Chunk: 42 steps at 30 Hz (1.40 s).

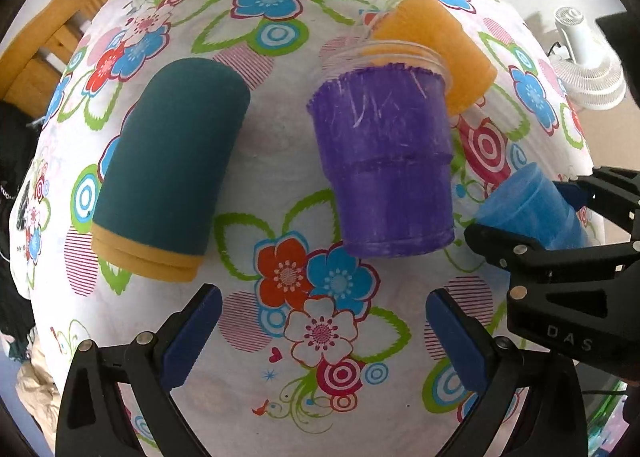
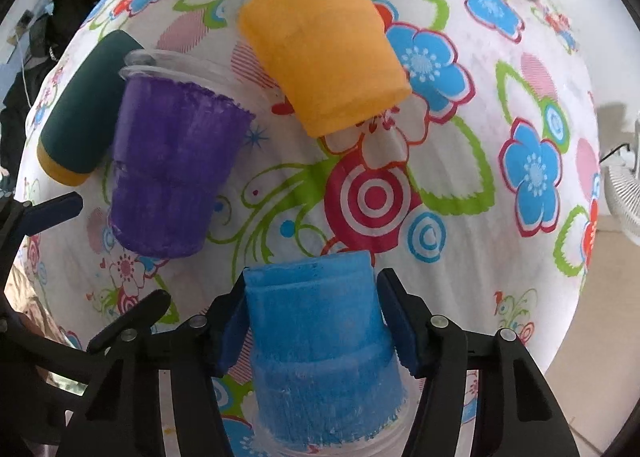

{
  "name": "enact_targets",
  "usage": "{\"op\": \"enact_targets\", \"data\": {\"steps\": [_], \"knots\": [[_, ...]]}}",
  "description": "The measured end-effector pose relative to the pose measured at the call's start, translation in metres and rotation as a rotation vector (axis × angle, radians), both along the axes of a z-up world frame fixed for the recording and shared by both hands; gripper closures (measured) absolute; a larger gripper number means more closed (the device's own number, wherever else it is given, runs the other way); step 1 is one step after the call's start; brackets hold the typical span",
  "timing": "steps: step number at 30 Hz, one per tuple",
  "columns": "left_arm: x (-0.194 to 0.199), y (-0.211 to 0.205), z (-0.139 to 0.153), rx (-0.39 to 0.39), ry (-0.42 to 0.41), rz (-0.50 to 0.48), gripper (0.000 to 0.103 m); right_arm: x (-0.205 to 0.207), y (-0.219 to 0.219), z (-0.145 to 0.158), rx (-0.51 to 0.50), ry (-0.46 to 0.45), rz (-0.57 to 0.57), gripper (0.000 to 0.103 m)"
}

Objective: Flip cup upside down
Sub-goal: 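Lift the blue cup with the right tool, turning its rim toward the table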

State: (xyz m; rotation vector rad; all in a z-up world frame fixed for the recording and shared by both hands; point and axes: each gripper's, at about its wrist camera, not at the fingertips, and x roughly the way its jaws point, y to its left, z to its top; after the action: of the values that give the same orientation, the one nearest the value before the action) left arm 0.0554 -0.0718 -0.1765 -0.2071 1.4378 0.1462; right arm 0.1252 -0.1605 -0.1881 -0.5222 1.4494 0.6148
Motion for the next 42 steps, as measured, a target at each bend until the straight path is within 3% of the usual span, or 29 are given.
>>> {"op": "enact_targets", "data": {"steps": [10, 24, 32, 42], "knots": [[-0.007, 0.016, 0.046, -0.019, -0.067, 0.012, 0.001, -0.015, -0.013, 0.065, 0.109, -0.135, -0.063, 0.040], [-0.020, 0.022, 0.119, 0.069, -0.204, -0.107, 0.001, -0.042, -0.021, 0.145, 0.285, -0.326, -0.201, 0.040], [-0.030, 0.025, 0.144, 0.073, -0.275, -0.158, 0.001, -0.062, -0.027, 0.167, 0.362, -0.441, -0.260, 0.040], [-0.039, 0.020, 0.127, 0.090, -0.325, -0.139, 0.001, -0.080, -0.040, 0.149, 0.505, -0.578, -0.286, 0.040]]}}
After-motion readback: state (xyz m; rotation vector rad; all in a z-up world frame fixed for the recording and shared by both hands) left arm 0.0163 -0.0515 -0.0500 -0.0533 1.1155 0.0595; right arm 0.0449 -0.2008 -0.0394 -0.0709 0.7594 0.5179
